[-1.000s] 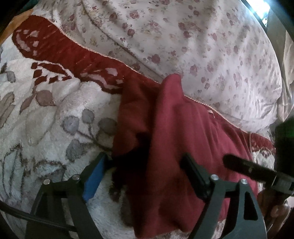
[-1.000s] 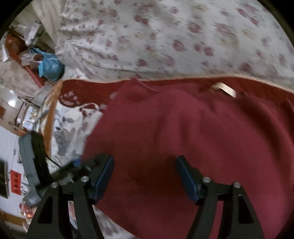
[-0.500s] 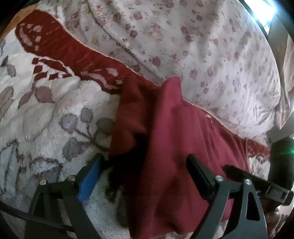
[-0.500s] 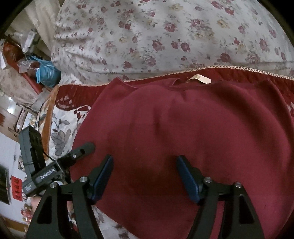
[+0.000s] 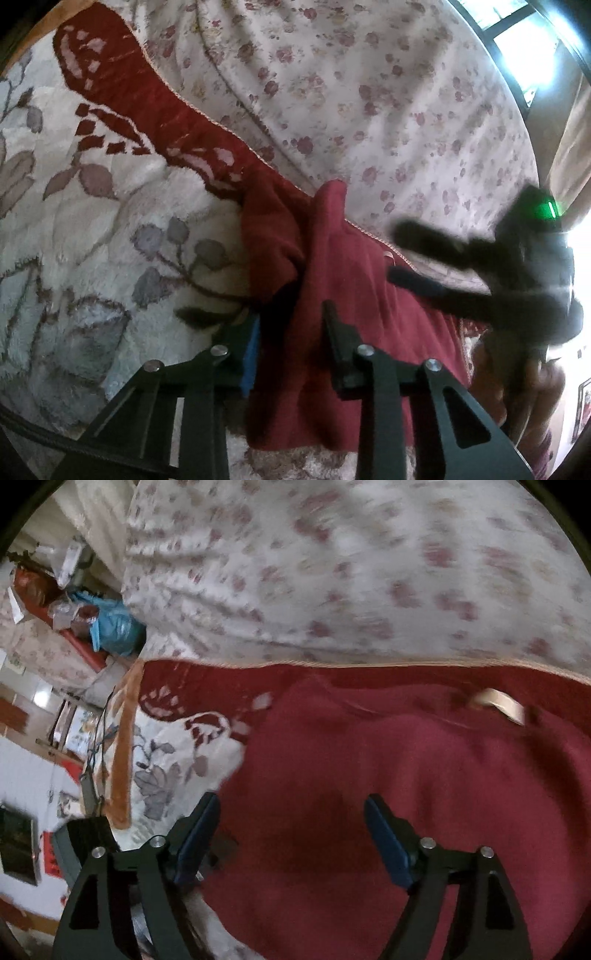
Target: Fold small clothes
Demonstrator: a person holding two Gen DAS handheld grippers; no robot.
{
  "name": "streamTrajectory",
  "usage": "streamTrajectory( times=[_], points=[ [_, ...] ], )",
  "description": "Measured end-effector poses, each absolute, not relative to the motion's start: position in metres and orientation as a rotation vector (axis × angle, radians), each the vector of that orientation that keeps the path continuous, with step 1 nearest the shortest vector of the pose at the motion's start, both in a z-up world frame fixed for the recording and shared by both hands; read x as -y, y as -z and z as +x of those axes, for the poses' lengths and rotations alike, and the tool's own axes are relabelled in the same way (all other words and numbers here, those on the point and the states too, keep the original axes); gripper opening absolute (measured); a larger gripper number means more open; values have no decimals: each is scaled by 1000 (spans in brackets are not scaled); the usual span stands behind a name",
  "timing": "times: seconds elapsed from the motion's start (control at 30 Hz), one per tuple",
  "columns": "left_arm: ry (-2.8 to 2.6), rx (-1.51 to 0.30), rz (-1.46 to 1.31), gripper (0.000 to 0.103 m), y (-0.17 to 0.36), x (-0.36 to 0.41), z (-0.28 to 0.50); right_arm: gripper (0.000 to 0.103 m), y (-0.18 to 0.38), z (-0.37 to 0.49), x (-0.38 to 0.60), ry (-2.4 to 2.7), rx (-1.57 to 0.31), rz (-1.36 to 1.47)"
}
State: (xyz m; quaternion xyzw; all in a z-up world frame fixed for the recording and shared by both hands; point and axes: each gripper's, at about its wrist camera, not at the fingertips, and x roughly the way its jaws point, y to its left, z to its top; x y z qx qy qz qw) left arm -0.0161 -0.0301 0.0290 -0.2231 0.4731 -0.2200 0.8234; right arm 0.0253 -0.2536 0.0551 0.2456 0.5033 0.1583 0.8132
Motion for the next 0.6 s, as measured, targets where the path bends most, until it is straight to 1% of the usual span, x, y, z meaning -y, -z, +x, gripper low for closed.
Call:
streamTrajectory(
  times=[0.13, 0.23, 0.27, 0.3, 0.43, 0.47, 0.5, 0.53, 0.57, 0.6],
  points=[
    [480, -1007, -483, 29, -30, 28, -16, 86, -50, 71, 205, -369, -1162, 433],
    [478, -1014, -475, 29, -29, 29, -16, 86, -35, 96, 175, -345, -1260, 360],
    [477, -1017, -467, 29, -29, 30, -16, 88, -30, 103, 167, -331, -1279, 341],
    [478, -1015, -460, 26, -29, 31, -16, 88, -27, 107, 162, -324, -1286, 319],
    [483, -1015, -422, 26, -30, 37, -17, 86, -15, 113, 152, -332, -1298, 209],
    [486, -1010, -412, 26, -31, 39, -18, 80, -14, 110, 154, -338, -1289, 198],
    [488, -1003, -390, 26, -33, 42, -19, 64, -14, 106, 155, -337, -1280, 164],
    [490, -994, -373, 26, -34, 45, -20, 53, -16, 104, 157, -325, -1270, 131],
    [498, -985, -360, 26, -36, 48, -22, 36, -18, 99, 163, -312, -1256, 120],
    [510, -980, -354, 26, -38, 51, -24, 24, -21, 96, 170, -324, -1248, 156]
  ],
)
